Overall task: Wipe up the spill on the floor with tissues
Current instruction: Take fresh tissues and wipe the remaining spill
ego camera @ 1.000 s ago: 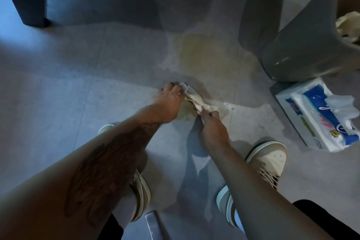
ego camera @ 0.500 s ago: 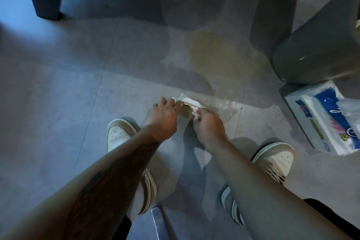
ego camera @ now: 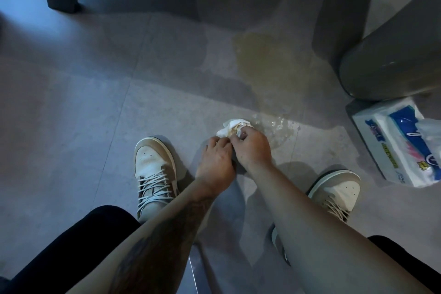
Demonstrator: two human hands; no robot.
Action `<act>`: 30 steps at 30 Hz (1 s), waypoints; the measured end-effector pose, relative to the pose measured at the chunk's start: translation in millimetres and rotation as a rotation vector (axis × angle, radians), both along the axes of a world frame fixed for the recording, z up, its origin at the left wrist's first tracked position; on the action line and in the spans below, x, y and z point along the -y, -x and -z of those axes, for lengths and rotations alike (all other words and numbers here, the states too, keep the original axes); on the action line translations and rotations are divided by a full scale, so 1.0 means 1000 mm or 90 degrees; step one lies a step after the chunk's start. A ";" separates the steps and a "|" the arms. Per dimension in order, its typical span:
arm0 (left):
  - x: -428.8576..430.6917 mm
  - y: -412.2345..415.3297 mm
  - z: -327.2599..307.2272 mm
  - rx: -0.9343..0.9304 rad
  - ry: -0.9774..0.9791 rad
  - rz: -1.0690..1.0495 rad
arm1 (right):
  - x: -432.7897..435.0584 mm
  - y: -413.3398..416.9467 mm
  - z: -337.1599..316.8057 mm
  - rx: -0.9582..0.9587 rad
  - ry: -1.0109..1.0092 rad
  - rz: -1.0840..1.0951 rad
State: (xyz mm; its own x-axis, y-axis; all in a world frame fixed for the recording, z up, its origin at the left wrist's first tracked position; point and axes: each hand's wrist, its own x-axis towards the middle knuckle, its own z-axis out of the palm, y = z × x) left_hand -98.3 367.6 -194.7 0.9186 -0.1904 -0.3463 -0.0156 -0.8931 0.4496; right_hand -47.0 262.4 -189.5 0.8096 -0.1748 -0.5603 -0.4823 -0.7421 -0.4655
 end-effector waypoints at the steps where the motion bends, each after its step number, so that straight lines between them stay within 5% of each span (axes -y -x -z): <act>1: 0.000 0.001 0.004 0.001 0.003 0.015 | -0.001 -0.002 0.000 -0.001 0.003 0.003; 12: -0.018 0.014 0.006 -0.019 0.054 0.145 | -0.007 -0.029 0.004 0.045 0.111 -0.207; 20: -0.033 -0.019 -0.001 0.057 0.044 -0.075 | 0.008 -0.029 0.004 0.074 -0.006 -0.163; 30: -0.010 -0.089 -0.004 0.058 0.013 0.021 | 0.037 -0.041 0.000 0.235 0.016 -0.290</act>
